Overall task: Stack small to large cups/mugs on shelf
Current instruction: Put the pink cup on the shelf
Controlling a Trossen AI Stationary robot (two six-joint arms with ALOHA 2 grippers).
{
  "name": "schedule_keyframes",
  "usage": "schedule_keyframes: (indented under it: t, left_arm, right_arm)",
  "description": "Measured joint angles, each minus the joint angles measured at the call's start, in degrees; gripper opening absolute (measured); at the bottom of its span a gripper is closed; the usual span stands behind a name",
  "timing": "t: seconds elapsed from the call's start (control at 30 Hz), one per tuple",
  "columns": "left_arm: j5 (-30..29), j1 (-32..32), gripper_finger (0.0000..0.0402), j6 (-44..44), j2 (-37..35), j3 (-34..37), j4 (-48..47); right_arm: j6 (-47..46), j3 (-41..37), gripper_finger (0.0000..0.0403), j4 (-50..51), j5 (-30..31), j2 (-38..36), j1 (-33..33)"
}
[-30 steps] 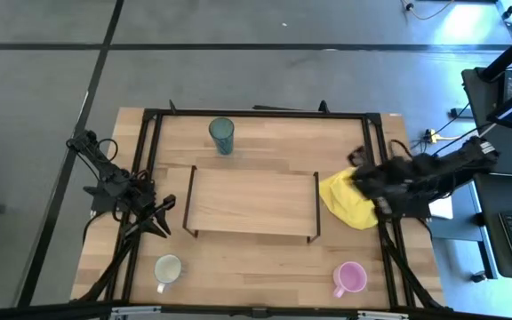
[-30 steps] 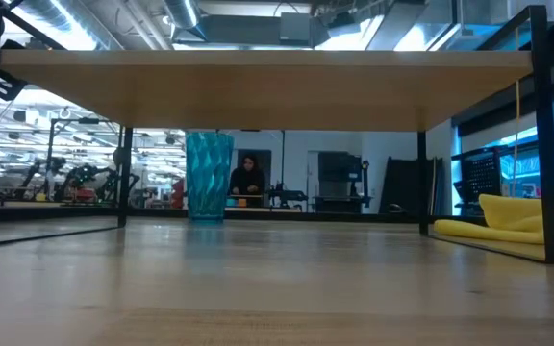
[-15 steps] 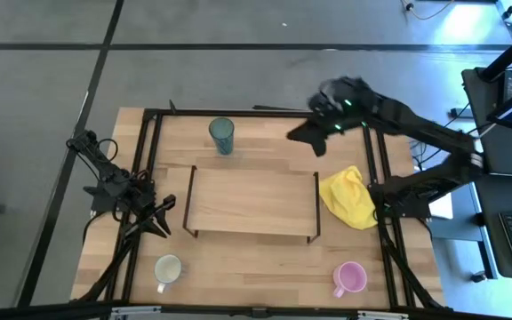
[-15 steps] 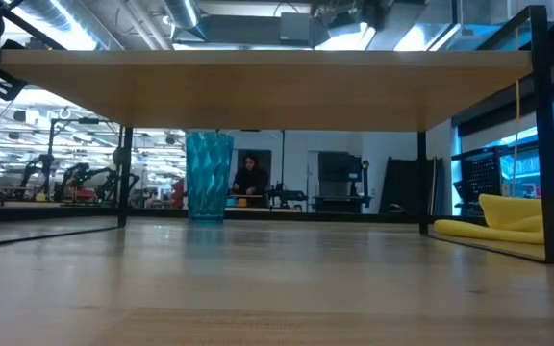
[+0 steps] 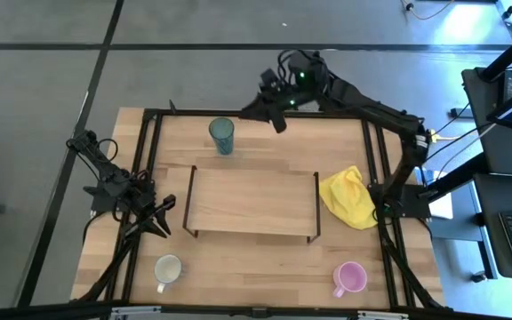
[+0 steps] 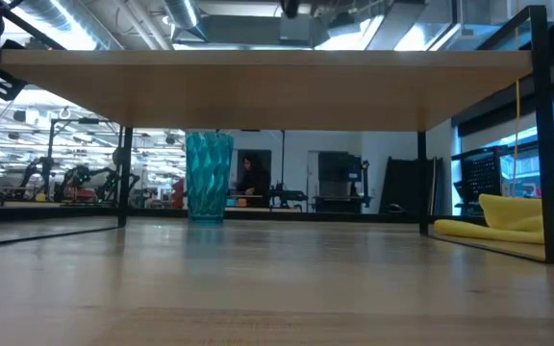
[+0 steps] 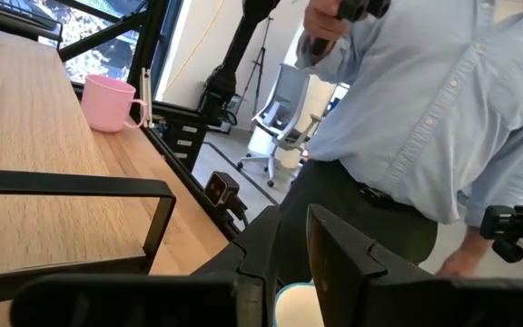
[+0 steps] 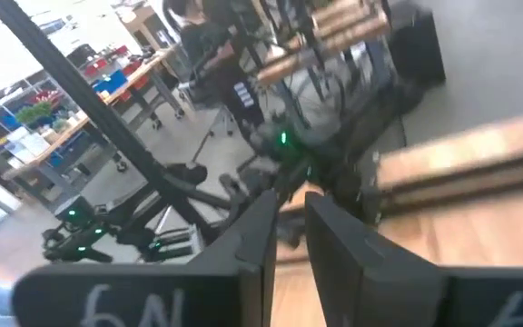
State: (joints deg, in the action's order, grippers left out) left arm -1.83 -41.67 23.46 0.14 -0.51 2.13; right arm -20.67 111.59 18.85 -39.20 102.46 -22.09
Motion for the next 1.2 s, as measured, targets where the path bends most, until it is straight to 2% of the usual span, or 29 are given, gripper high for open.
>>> schedule_keyframes:
  t: [0.23,0.4,0.5,0.63,0.77,1.0,1.07,1.13,1.2]
  left_arm:
    - [0.0,0.0,0.0053,0.0,0.0,0.0,0.0]
    - [-0.02,0.01,0.0053,0.0,0.0,0.0,0.0]
    - [0.0,0.02,0.0053,0.0,0.0,0.02,0.02]
    - [-0.02,0.01,0.0053,0.0,0.0,0.01,0.0]
    - [-0.02,0.0,0.0053,-0.01,0.0,0.0,0.0]
    - [-0.02,0.0,0.0053,0.0,0.0,0.01,0.0]
    - [-0.02,0.02,0.0053,0.0,-0.01,0.0,0.01]
    - [-0.02,0.0,0.0053,0.0,0.0,0.0,0.0]
    - [-0.02,0.02,0.0053,0.0,0.0,0.02,0.0]
  right_arm:
    - [0.16,4.36,0.0062,0.38,0.04,2.56,-1.65]
    - [8.6,4.5,0.0062,0.5,0.02,2.11,-5.1]
    - [10.15,4.5,0.0062,4.13,0.15,1.27,-8.67]
    - [13.27,4.53,0.0062,14.01,0.24,-0.95,-13.6]
    - [19.33,4.53,0.0062,28.78,1.34,-2.11,-16.78]
    - [28.09,4.31,0.0062,53.44,0.43,-2.46,-17.03]
    - [29.11,4.26,0.0062,54.44,-5.18,-2.47,-15.63]
    - [30.19,4.22,0.0062,51.01,-16.93,-2.71,-13.76]
    - [29.27,4.22,0.0062,41.22,-29.67,-2.93,-11.85]
